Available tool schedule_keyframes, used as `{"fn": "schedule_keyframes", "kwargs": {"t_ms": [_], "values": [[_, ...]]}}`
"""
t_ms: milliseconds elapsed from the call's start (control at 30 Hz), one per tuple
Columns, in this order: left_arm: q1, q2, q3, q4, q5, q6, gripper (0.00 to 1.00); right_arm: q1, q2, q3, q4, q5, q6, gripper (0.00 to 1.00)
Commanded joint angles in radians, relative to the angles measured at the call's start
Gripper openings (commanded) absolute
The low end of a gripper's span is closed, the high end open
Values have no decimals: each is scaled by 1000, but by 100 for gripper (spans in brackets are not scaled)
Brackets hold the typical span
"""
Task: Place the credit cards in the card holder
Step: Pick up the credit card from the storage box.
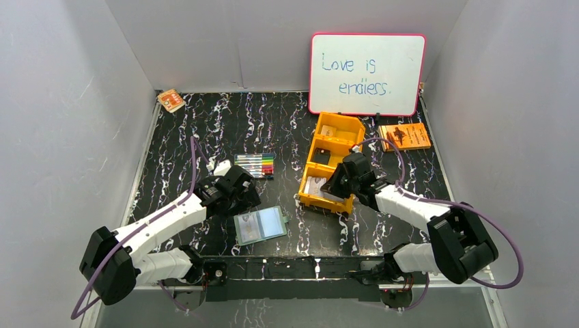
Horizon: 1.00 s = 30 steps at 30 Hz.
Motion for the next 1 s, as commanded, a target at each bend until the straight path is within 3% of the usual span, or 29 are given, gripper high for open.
{"fn": "schedule_keyframes", "kwargs": {"t_ms": [0,267,400,700,833,967], "values": [[3,-5,7,-2,-2,-3,86,-5,-48,17,-27,-6,-5,1],[5,-5,1,5,-1,-3,86,-5,-48,39,-28,-24,5,0],[4,-8,-5,5,0,-1,86,-7,-23,29,-21,-32,8,5],[4,0,-15,13,4,0,86,-19,40,5,32,-75,16,33],[3,13,-10,22,4,7,86,-20,57,28,37,-65,17,58],[4,36,3,23,5,14,86,-19,157,96,-36,-60,-17,60]]}}
